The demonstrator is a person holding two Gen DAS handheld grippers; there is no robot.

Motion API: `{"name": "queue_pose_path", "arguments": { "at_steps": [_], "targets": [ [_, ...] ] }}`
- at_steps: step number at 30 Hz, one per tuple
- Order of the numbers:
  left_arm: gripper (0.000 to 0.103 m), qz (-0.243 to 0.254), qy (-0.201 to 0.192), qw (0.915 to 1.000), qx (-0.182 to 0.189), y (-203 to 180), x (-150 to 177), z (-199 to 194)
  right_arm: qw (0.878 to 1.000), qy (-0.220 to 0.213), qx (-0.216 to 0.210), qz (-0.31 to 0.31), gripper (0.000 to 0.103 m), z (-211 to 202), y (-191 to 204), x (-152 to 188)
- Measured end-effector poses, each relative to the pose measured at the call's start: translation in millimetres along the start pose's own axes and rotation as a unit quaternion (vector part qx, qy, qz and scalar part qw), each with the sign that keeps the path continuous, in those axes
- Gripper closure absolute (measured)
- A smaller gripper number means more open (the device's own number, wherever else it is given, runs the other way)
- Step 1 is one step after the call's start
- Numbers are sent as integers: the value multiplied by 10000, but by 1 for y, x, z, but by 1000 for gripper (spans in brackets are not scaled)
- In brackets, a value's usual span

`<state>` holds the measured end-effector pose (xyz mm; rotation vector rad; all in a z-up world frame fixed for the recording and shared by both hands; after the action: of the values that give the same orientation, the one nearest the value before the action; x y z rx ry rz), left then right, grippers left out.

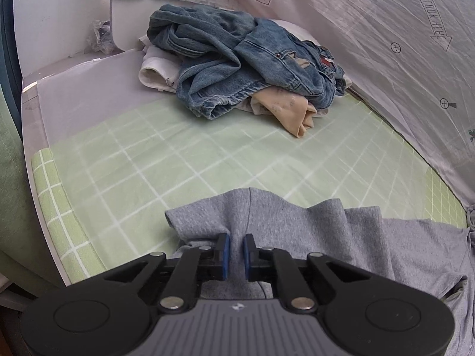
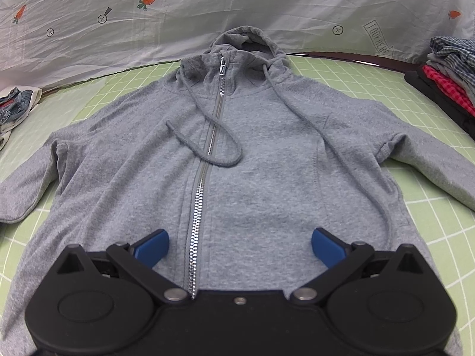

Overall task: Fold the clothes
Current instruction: 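Grasp the hoodie side edge with the left tool and fold it toward the zipper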

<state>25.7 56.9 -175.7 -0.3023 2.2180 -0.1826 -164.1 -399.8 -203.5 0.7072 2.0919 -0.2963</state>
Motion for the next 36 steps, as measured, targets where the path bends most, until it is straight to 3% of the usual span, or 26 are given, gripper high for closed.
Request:
{"name": "queue_pose_path", "arguments": {
  "at_steps": [8, 17, 22, 26, 29, 31, 32, 36],
  "targets": [
    [93, 157, -188, 9960, 857, -63, -17, -20, 9994, -180, 166, 263, 0, -13, -26, -22],
    [93, 433, -87, 9801, 1936, -176, 6, -44, 9978, -461, 428, 191, 0, -42, -87, -52],
    [94, 611, 25, 9652, 2541, -249, 22, -63, 9956, -466, 710, 394, 0, -45, -130, -47],
    [93, 1004, 224, 9407, 3232, -311, 46, -83, 9919, -465, 972, 677, 0, -44, -165, -43],
    [83, 1498, 452, 9226, 3527, -352, 70, -90, 9883, -451, 1185, 844, 0, -38, -181, -44],
    [62, 1898, 677, 9142, 3515, -369, 85, -88, 9862, -409, 1327, 897, 0, -31, -187, -48],
    [59, 2046, 662, 9120, 3493, -372, 88, -87, 9855, -386, 1387, 897, 0, -27, -188, -50],
    [31, 2203, 417, 9209, 3188, -363, 77, -79, 9855, -531, 1417, 774, 0, -15, -179, -65]
  ]
}}
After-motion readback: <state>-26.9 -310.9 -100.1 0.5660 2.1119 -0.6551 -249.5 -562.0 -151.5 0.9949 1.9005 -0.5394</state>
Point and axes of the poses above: each gripper's, at about its wrist camera, not at the fingertips, and z roughly the way its jaws point, y to its left, x to its underside, the point moved 3 cm from there along z, roughly the way its jaws point, and after that the axes turned 13 degrees about -y, right-handed, at the moved point
